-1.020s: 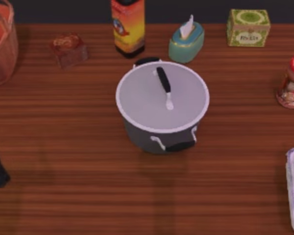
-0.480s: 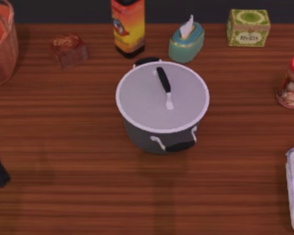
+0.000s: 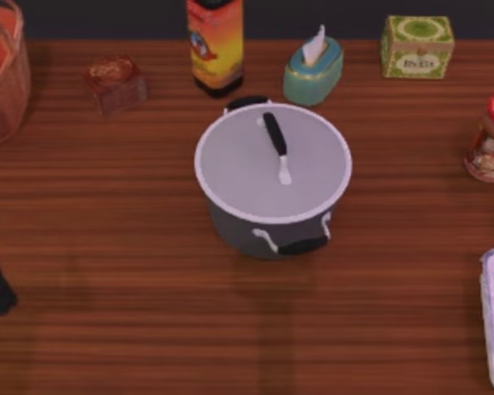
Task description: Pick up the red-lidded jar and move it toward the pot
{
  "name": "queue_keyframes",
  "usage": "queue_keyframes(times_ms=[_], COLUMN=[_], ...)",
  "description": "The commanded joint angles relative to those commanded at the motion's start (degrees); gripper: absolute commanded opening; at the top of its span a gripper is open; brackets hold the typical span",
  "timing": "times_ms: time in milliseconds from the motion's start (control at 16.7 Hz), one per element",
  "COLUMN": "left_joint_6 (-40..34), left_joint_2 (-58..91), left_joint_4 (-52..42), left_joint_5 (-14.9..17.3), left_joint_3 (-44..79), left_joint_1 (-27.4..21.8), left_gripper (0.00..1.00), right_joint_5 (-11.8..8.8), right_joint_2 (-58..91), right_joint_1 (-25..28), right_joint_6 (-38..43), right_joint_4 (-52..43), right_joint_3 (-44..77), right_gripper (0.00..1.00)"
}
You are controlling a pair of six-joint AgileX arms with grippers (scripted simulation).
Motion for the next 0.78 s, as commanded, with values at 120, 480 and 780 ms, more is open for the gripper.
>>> queue_keyframes(times_ms=[120, 480, 780], left_joint_6=[0.0, 0.0, 0.0], left_joint_2=[0.0, 0.0, 0.0], left_joint_4=[0.0, 0.0, 0.0], left_joint_5=[0.0, 0.0, 0.0], left_joint_3=[0.0, 0.0, 0.0], left_joint_1=[0.0, 0.0, 0.0], left_gripper=[1.0, 1.0, 1.0], right_joint_5=[-0.04, -0.61, -1.23], right_joint_2=[10.8, 43.43, 67.17], right_joint_1=[0.05, 0.97, 2.18], right_joint_6=[-2.67, -11.12, -17.41], right_joint_4=[-5.65, -22.32, -35.1], right_joint_3=[13.49, 49.45, 69.35], right_gripper=[1.0, 1.0, 1.0])
